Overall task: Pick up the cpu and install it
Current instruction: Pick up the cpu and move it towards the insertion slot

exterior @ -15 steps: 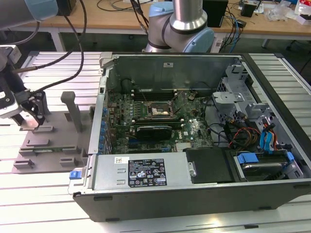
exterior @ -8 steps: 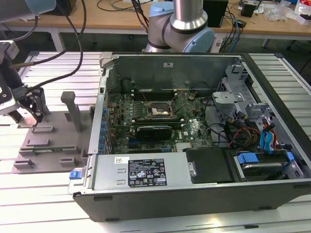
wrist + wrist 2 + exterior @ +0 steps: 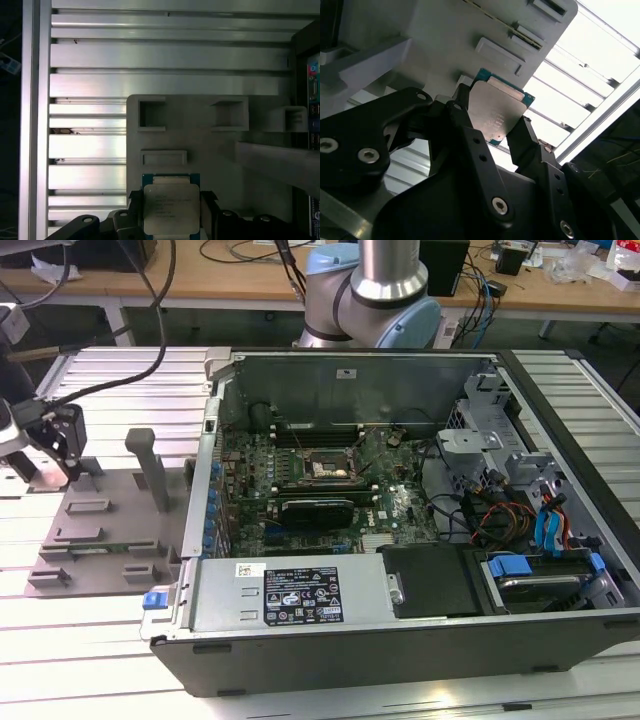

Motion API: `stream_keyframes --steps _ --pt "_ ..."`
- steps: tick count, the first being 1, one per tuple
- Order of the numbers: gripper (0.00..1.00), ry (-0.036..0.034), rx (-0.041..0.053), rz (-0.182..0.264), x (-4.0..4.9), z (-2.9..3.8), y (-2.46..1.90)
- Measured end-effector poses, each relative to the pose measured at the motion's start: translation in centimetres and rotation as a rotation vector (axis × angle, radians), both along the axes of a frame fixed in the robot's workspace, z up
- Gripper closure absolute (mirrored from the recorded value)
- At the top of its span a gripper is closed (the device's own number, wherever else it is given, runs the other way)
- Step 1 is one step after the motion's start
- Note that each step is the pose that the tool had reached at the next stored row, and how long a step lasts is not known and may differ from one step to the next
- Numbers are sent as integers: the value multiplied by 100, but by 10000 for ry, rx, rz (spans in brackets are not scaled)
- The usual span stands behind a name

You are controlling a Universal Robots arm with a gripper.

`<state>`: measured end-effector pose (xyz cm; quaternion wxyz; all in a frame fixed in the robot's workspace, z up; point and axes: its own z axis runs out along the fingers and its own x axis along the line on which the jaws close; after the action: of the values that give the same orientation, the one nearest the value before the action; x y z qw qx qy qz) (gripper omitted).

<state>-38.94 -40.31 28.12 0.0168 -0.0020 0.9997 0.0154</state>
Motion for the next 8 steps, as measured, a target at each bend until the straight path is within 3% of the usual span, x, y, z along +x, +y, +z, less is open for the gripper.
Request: stream_keyframes --steps 2,8 --pt "45 0 -2 0 0 32 0" --pt "45 0 -7 0 0 216 0"
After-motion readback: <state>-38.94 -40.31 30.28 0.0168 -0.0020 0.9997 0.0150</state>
